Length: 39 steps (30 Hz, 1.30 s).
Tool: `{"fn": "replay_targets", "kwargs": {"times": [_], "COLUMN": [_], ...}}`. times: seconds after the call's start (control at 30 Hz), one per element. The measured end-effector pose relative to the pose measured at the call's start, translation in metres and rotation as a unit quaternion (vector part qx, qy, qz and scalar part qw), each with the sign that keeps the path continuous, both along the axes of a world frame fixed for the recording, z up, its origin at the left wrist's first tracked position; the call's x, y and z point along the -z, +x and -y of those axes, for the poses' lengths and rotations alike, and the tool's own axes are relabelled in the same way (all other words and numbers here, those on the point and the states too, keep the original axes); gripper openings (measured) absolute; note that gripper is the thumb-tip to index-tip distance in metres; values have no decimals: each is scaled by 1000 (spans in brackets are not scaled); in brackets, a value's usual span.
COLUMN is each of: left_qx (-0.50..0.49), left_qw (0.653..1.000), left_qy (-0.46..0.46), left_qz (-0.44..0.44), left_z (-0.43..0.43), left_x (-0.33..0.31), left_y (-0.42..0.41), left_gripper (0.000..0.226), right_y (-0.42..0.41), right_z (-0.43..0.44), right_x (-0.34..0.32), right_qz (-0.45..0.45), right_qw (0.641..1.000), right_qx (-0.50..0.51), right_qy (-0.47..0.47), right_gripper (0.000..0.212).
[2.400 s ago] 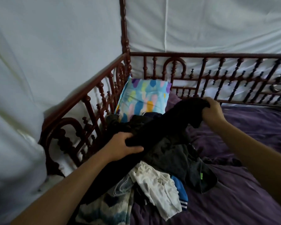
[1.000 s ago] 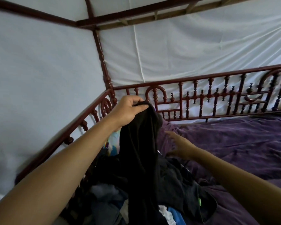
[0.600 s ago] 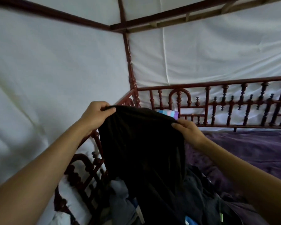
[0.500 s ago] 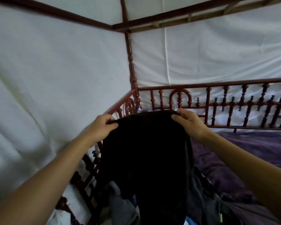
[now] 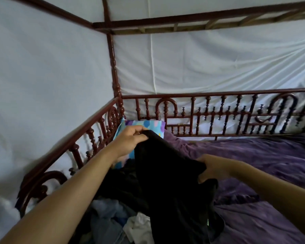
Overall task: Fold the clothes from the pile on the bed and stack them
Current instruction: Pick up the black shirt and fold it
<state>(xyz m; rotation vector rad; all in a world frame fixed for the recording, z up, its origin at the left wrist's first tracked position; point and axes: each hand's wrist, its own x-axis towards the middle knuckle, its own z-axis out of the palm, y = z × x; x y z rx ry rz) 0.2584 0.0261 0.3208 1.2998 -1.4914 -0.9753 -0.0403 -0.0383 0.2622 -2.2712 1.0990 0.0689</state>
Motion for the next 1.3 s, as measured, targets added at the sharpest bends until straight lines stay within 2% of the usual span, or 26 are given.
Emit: {"fn": "replay_targets", "kwargs": {"times": [0.1,0.17,0.23,0.3,0.37,0.43,0.5,0.53,0.57,0.63,0.73,0.77,0.8,0.87,0.97,1.1,1.17,1.3], "left_qx": [37,53,61,56,24,-5,-29,-43,-58,-103,-178,-192,-202,-207,-201,-159,-117,-54], "left_qw": [998,992,968,930,907,909,919,922,922,907,846,830,825,838,867,875,870,872], "left_qy": [-33,-44,-55,-69,-91,-120,-144,-156,-171,-216,-292,-299,-293,-264,-217,-187,-187,-161], "left_qz": [27,103,237,358,411,398,367,353,343,347,410,429,440,431,400,417,441,459], "left_z": [4,5,8,11,13,13,15,18,20,24,32,36,41,52,69,93,108,149], "left_x": [-17,-23,-22,-15,-8,-4,-5,-7,-10,-17,-28,-30,-32,-30,-12,26,48,94], "left_y": [-2,2,11,18,20,15,4,-3,-10,-30,-69,-83,-97,-127,-171,-231,-264,-345], "left_gripper": [33,32,29,22,16,21,25,27,29,33,53,52,45,26,20,18,17,16], "right_y": [-20,-39,-62,-83,-98,-106,-108,-112,-117,-133,-160,-170,-180,-198,-227,-271,-291,-347], "right_z": [-9,-8,-7,-12,-19,-30,-45,-50,-54,-61,-78,-84,-91,-105,-120,-140,-145,-148], "right_x": [30,25,8,-7,-19,-31,-39,-40,-40,-39,-46,-48,-48,-44,-25,13,34,68], "right_qz": [-186,-214,-140,-29,70,141,213,243,260,284,291,293,302,321,346,353,318,269], "right_qw": [973,944,933,925,909,916,938,938,933,915,882,872,865,861,875,903,916,916], "right_qx": [46,70,72,69,89,117,141,149,159,195,251,263,269,273,281,245,243,297], "right_qy": [-131,-242,-324,-373,-401,-357,-235,-196,-190,-211,-274,-290,-298,-285,-191,-12,-3,-26], "right_gripper": [29,40,43,52,55,42,24,17,20,43,29,24,23,24,11,35,44,42]}}
